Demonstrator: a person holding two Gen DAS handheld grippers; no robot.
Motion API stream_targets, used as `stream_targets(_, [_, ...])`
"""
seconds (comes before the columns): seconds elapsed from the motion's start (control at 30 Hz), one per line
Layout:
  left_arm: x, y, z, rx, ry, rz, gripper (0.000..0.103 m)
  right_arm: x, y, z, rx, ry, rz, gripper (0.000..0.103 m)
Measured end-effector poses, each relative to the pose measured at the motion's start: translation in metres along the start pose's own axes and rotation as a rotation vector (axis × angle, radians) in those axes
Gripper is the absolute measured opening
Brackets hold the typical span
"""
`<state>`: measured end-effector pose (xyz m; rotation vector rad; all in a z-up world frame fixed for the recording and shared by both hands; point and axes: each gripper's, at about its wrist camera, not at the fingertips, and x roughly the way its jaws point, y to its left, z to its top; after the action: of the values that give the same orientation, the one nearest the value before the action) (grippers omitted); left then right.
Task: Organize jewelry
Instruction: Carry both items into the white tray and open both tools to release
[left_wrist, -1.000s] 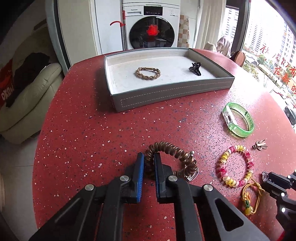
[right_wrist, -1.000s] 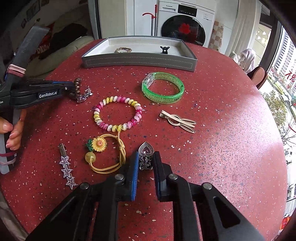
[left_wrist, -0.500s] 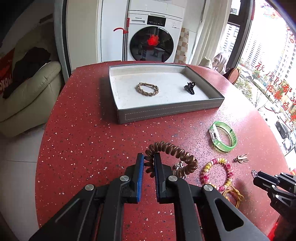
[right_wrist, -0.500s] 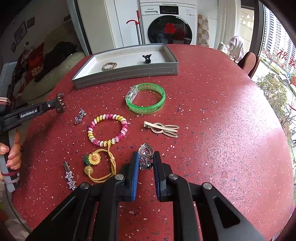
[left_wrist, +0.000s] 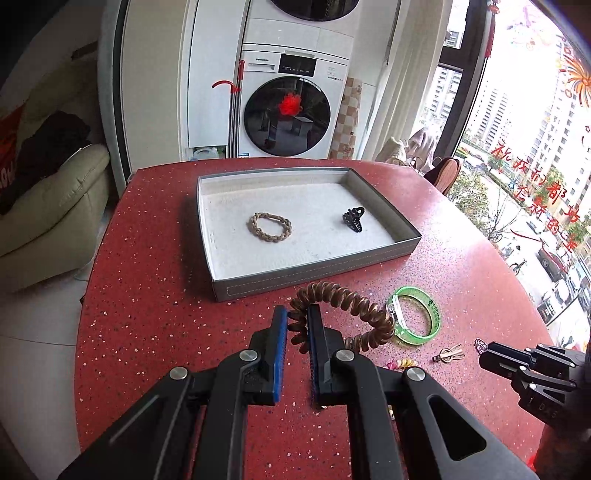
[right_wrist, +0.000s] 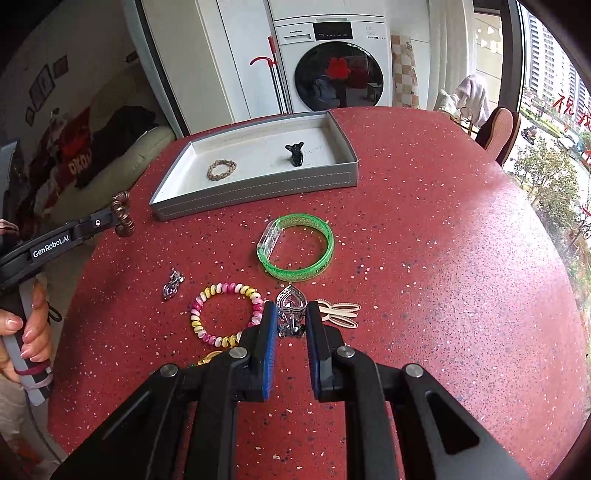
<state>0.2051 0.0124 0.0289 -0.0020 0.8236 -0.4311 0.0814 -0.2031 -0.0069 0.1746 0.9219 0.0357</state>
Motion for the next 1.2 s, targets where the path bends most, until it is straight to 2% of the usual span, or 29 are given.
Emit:
stream_targets(0.3, [0.01, -0.002, 0.022, -0.001, -0.019, -0.003, 0.029, 0.003, 0.0, 0.031, -0.012, -0.021, 0.008, 0.017])
stream_targets(0.73, [0.039, 0.005, 0.057, -0.01, -0.023, 0.01, 0.029, 0.024, -0.002, 0.094, -0.004, -0.048, 0.051, 0.017])
stream_targets(1.07, [0.076, 0.015, 0.08, -0.026, 0.002, 0.042, 0.029, 0.062, -0.002, 0.144, 0.007, -0.045, 0.085, 0.017])
stream_targets(1.2, [0.096, 0.018, 0.079, -0.029, 0.045, 0.058, 0.029, 0.084, 0.001, 0.16, 0.01, -0.021, 0.097, 0.017])
